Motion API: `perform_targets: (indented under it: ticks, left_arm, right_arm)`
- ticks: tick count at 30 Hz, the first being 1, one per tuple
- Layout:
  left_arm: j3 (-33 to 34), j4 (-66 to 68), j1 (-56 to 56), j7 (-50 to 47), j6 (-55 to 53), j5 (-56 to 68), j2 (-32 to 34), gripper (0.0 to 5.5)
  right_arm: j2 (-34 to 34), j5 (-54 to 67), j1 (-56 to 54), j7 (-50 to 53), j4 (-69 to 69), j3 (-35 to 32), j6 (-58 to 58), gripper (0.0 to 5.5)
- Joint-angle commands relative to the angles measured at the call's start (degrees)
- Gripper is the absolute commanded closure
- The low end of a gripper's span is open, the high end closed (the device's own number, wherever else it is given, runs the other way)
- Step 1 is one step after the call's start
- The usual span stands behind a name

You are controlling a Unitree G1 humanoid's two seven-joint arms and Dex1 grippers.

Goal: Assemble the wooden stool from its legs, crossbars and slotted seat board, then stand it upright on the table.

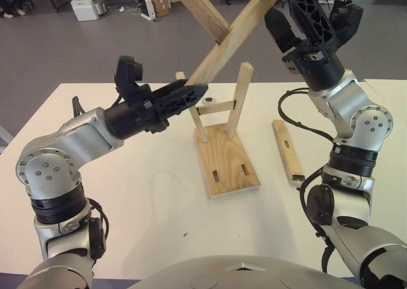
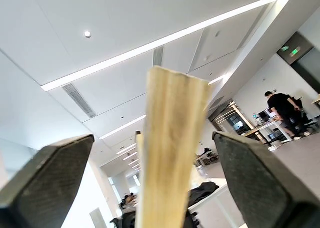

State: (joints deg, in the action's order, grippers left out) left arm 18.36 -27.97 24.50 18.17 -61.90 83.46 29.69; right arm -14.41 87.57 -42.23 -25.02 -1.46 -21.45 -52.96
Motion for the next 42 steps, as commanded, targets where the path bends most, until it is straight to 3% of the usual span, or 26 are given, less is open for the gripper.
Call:
perform_targets:
  ticks: [1,7,12,17,27,34,35,39,42]
  left_arm:
    - [-2.57,-0.81,-1.15,0.8,0.52,1.21,1.73,3.45]
    - [-4.32,-1.7,-1.69,0.26,2.66,3.59,2.1,3.48]
    - [-4.73,-2.09,-3.09,0.68,3.27,4.86,4.02,3.48]
    - [-6.69,-1.69,-4.21,2.46,1.95,4.53,7.1,3.48]
    - [-6.73,-0.73,-4.59,0.91,5.92,7.38,6.22,3.48]
    - [-5.83,0.24,-8.54,3.85,6.19,9.54,7.47,3.48]
    - [-5.09,0.96,-8.82,3.55,7.23,9.28,6.9,3.12]
    - [-0.85,3.99,-11.64,2.29,12.53,2.56,6.37,2.62]
    - [2.39,3.74,-24.38,9.68,11.3,-3.06,10.59,2.42]
  right_arm:
    - [-0.49,0.55,-0.8,-1.18,0.52,1.86,-1.69,1.09]
    - [-1.55,-3.75,0.86,-2.07,-0.75,4.08,-1.25,1.31]
    - [-1.95,-2.64,0.96,-3.74,-1.27,3.48,-2.57,0.51]
    - [-2.5,-0.53,0.15,-4.87,-2.09,3.19,-4.57,1.39]
    - [-3.75,-2.71,1.48,-8.12,-2.0,4.48,-6.42,3.35]
    - [-4.75,-3.57,0.74,-10.36,-2.32,4.44,-6.9,3.43]
    - [-5.05,-4.19,0.66,-10.77,-2.23,4.58,-6.86,3.45]
    - [-10.01,-15.35,0.62,-18.65,-1.47,7.64,-2.05,3.45]
    - [-16.01,-22.95,2.28,-28.18,-1.77,8.6,2.56,3.45]
